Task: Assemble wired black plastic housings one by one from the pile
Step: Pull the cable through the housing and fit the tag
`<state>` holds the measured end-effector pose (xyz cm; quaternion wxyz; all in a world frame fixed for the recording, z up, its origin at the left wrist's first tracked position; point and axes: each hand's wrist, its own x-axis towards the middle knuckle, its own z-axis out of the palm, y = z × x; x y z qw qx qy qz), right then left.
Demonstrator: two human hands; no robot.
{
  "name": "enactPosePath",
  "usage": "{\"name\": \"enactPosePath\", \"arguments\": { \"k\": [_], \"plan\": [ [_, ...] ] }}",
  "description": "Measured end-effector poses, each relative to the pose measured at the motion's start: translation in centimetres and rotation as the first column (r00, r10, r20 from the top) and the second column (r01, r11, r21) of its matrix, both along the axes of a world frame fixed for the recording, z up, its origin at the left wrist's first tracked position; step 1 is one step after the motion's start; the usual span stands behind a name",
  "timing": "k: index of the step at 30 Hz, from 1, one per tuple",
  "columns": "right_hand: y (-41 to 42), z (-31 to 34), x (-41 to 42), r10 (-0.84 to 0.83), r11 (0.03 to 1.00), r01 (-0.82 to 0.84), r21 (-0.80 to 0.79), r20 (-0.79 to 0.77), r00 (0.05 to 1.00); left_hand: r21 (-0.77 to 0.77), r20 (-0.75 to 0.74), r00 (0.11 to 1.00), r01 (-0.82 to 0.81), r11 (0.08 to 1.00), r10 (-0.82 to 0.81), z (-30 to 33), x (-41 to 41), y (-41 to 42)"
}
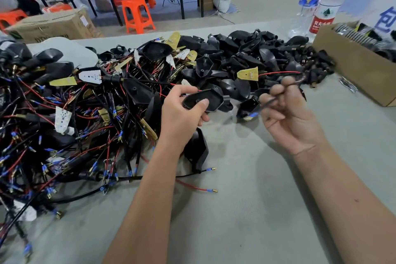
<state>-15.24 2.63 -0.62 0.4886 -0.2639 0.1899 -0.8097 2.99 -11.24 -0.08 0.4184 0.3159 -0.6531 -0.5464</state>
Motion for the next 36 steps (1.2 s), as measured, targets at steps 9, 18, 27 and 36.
{"name": "enactPosePath", "arguments": {
  "k": [9, 18, 27, 36],
  "plan": [
    [-1.4, -1.5, 1.2, -0.233, 0.929, 0.329, 0.171, -0.421, 0.876, -0.027, -0.227, 0.944, -0.252, 0.967, 0.24, 0.5, 0.0, -0.1],
    [-1.7, -1.7, 1.5, -0.169, 0.949, 0.267, 0.165, -0.448, 0.878, 0.177, -0.353, 0.936, 0.052, 0.983, 0.014, 0.5, -0.3, 0.8],
    [-1.6, -1.1, 2.1, -0.321, 0.892, 0.42, 0.166, -0.42, 0.849, 0.176, -0.119, 0.993, 0.038, 0.984, -0.017, 0.2, -1.5, 1.7],
    [-1.9, -0.7, 3.0, -0.366, 0.879, 0.455, 0.143, -0.41, 0.835, 0.045, -0.002, 0.986, 0.169, 0.985, -0.169, 0.1, -1.5, 2.2]
  ]
}}
